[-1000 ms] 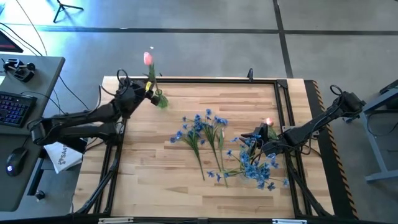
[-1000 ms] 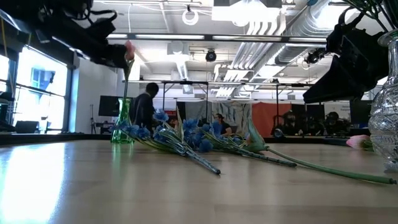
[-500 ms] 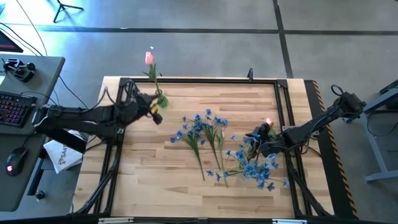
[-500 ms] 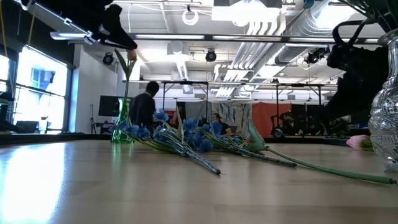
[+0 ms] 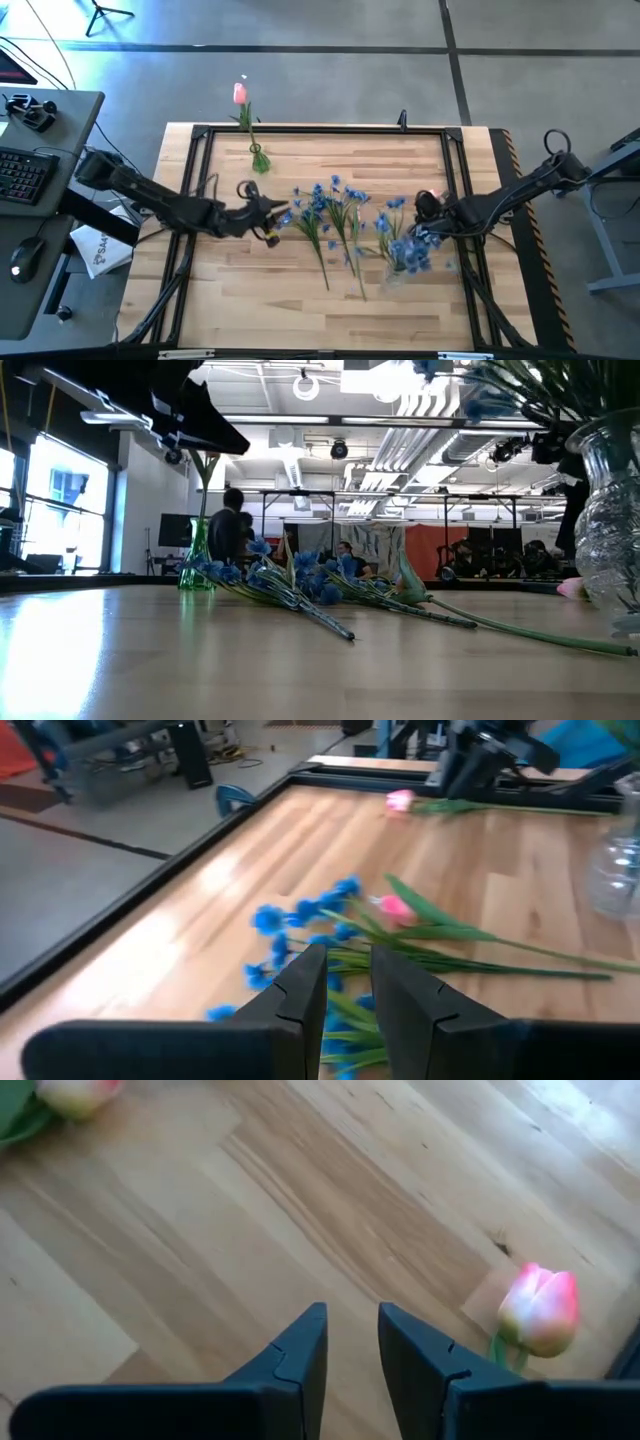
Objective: Sort flowers into vase by color
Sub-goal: Move the transparent vase to the top of the table
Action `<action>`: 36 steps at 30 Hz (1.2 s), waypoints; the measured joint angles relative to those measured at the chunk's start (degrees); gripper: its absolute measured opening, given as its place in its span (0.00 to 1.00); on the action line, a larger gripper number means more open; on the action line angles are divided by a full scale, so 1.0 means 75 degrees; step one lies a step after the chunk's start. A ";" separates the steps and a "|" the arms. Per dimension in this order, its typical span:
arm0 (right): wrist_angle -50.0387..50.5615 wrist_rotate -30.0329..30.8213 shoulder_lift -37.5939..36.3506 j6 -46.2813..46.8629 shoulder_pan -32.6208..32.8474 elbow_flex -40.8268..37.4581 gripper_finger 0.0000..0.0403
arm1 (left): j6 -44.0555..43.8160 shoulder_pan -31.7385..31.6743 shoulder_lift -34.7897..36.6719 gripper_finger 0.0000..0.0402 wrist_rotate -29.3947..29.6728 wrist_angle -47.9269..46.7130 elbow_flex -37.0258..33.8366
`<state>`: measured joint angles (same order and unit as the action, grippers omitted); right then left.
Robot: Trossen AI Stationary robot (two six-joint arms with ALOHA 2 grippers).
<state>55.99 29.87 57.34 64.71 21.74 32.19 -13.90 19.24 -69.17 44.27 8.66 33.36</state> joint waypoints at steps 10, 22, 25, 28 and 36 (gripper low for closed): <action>-0.0186 -0.0213 0.0000 -0.0339 0.0302 0.0361 0.41 | 0.0208 0.0202 -0.1300 0.17 0.0004 0.1272 -0.0001; 0.0007 -0.0181 -0.0462 -0.0210 0.1230 0.0361 0.44 | 0.0272 0.0202 -0.1290 0.17 -0.0006 0.1292 -0.0003; -0.0015 0.0061 -0.0910 -0.0223 0.1230 0.0361 0.43 | 0.0270 0.0202 -0.1290 0.17 -0.0010 0.1297 0.0000; -0.0027 0.0497 -0.1392 -0.0282 0.1227 0.0361 0.43 | 0.0273 0.0202 -0.1290 0.17 -0.0012 0.1341 -0.0001; -0.0935 0.1581 -0.2362 -0.1328 0.1227 0.0361 0.43 | 0.0284 0.0199 -0.1290 0.17 -0.0026 0.1441 0.0000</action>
<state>48.98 41.72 39.63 54.75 30.94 34.89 -11.77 20.73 -78.85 44.07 19.46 33.36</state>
